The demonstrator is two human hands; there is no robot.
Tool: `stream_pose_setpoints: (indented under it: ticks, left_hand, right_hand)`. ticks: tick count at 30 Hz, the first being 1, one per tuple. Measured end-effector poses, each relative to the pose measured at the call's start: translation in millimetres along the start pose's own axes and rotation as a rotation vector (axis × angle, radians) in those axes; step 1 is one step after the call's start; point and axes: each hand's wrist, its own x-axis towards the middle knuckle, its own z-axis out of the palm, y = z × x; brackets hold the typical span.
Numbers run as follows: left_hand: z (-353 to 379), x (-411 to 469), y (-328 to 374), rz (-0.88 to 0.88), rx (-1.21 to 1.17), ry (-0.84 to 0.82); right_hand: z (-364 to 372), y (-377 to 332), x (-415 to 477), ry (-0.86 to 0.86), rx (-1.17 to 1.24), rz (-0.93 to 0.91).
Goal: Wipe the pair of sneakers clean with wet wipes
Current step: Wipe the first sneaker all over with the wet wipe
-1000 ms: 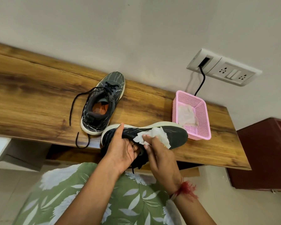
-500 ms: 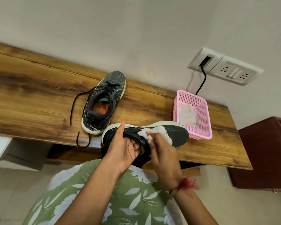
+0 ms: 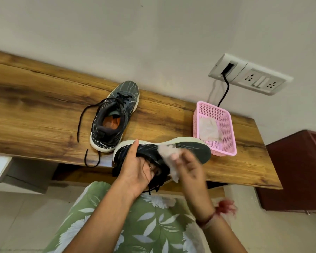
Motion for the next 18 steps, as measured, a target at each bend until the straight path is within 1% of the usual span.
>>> stream_pose_setpoints:
  ticks: [2, 3, 4, 6, 7, 8, 11, 14, 16, 18]
  left_hand:
    - [0, -1, 0, 0.002, -0.035, 0.033]
    - [-1, -2, 1, -0.001, -0.055, 0.048]
    - [0, -2, 1, -0.006, -0.076, 0.052]
    - [0, -3, 1, -0.009, -0.099, 0.053]
    - [2, -4, 1, -0.008, -0.098, 0.057]
    - [3, -6, 1, -0.003, -0.102, 0.052]
    - [4, -11, 3, -0.019, -0.118, -0.009]
    - [3, -13, 2, -0.012, -0.184, -0.057]
    - [2, -12, -2, -0.003, -0.204, -0.028]
    - [2, -10, -6, 0.002, -0.199, 0.004]
  right_hand:
    - [-24, 0, 7, 0.241, 0.341, 0.143]
    - [-37, 2, 11, 0.366, 0.453, 0.178]
    - [-50, 3, 14, 0.477, 0.531, 0.193]
    - [-73, 7, 21, 0.653, 0.55, 0.195]
    - [-79, 11, 24, 0.72, 0.478, 0.187]
    - [-82, 15, 27, 0.761, 0.356, 0.176]
    - [-74, 28, 33, 0.781, -0.064, 0.108]
    - [-61, 37, 36, 0.717, -0.349, 0.062]
    - [-51, 42, 35, 0.62, -0.579, 0.029]
    - [-43, 48, 30, 0.568, -0.713, -0.008]
